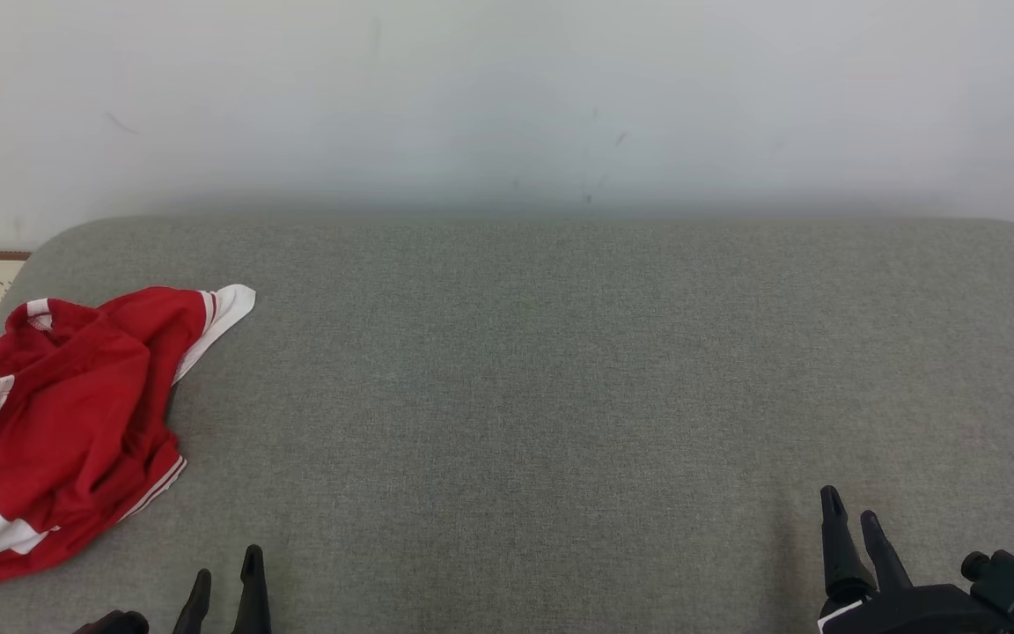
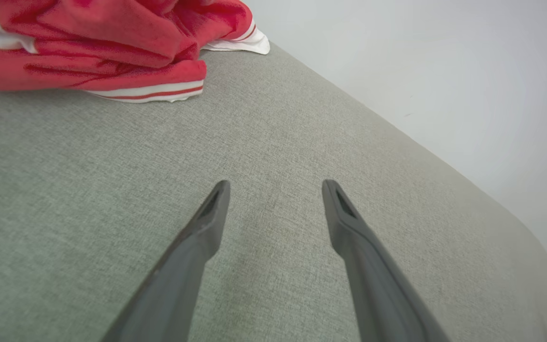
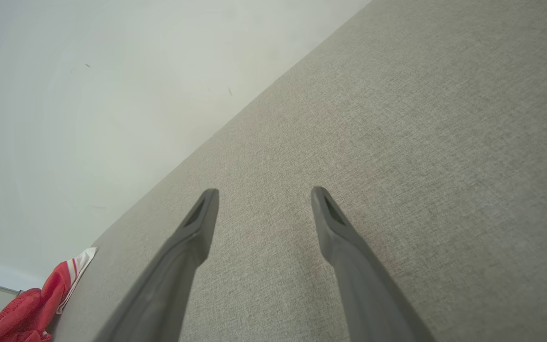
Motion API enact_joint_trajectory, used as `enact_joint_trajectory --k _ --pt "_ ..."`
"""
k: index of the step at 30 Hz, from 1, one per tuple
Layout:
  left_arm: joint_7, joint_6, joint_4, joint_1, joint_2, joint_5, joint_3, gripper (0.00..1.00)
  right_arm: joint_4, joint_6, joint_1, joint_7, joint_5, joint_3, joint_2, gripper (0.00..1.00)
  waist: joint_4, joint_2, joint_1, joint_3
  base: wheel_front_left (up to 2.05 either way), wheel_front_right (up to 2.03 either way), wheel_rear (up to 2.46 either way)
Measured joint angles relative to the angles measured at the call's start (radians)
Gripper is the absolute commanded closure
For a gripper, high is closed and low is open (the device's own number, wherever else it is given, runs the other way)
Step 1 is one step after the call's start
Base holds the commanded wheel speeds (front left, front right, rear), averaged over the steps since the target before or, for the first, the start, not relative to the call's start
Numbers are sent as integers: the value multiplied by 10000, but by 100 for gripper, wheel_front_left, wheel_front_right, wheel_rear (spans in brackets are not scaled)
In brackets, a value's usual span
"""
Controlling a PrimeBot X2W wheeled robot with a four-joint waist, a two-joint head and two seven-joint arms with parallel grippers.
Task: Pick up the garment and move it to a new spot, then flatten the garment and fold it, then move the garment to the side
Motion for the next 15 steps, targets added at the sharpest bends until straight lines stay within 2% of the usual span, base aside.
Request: enact_joint_trajectory --k 5,15 --pt "-132 324 -12 -26 71 564 -12 0 -6 0 -3 -155 -560 -13 19 0 -10 0 0 20 0 0 0" --pt "-380 581 -92 -85 142 1515 -155 0 -44 0 -7 -420 -1755 -558 186 0 -11 0 0 35 0 0 0"
